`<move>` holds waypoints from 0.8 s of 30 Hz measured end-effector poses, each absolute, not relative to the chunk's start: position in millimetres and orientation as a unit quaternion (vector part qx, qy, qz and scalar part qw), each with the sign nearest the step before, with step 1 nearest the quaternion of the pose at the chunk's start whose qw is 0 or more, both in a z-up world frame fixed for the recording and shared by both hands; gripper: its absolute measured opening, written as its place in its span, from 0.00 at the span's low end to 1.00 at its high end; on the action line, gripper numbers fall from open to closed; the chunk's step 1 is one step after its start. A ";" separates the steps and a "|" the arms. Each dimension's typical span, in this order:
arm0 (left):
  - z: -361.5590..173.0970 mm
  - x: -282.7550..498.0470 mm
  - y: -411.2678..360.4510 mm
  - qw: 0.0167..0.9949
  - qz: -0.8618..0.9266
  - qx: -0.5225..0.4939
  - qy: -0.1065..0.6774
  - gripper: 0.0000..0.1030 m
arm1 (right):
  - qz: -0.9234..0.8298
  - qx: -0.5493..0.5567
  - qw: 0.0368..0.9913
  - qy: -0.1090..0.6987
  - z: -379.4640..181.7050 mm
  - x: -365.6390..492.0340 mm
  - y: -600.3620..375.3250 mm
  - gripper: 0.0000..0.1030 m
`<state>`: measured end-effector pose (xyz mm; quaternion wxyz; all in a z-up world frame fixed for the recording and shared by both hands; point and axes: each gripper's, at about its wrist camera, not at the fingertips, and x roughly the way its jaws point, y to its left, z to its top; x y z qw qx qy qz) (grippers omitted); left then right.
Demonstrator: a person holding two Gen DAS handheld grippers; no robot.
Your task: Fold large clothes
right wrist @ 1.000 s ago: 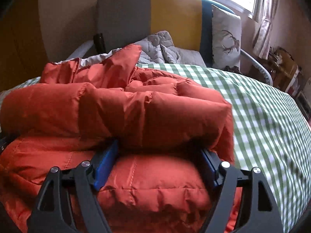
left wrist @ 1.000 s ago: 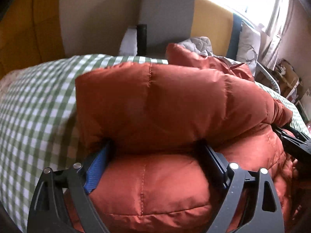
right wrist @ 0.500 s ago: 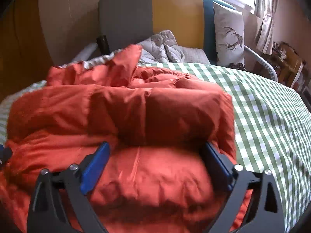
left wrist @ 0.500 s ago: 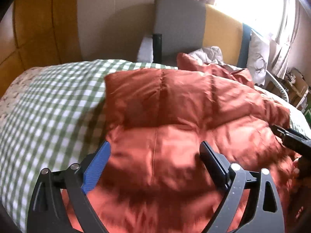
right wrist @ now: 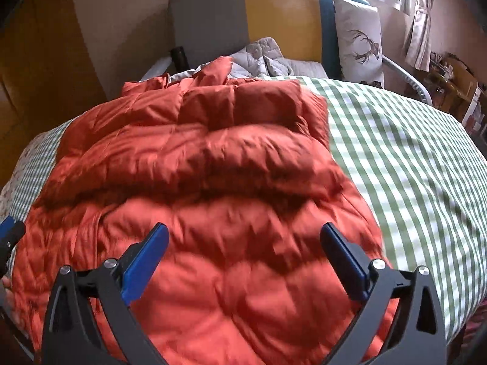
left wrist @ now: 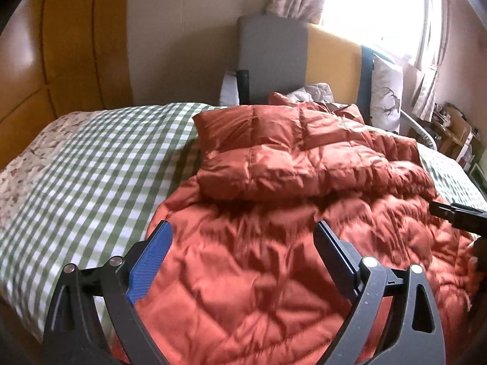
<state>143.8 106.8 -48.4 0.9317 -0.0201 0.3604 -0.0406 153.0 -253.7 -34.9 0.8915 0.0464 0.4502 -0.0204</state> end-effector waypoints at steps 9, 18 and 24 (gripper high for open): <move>-60.0 110.3 122.1 0.926 -0.032 -0.013 0.375 0.90 | -0.043 0.078 0.891 0.446 -27.8 90.4 -288.0 0.98; -72.8 95.2 126.6 0.918 -0.026 -0.013 0.395 0.90 | -0.073 0.117 0.886 0.443 -30.7 53.2 -316.3 0.98; -81.5 89.5 127.2 0.914 -0.022 -0.013 0.404 0.90 | -0.090 0.161 0.871 0.456 -48.2 42.5 -329.1 0.98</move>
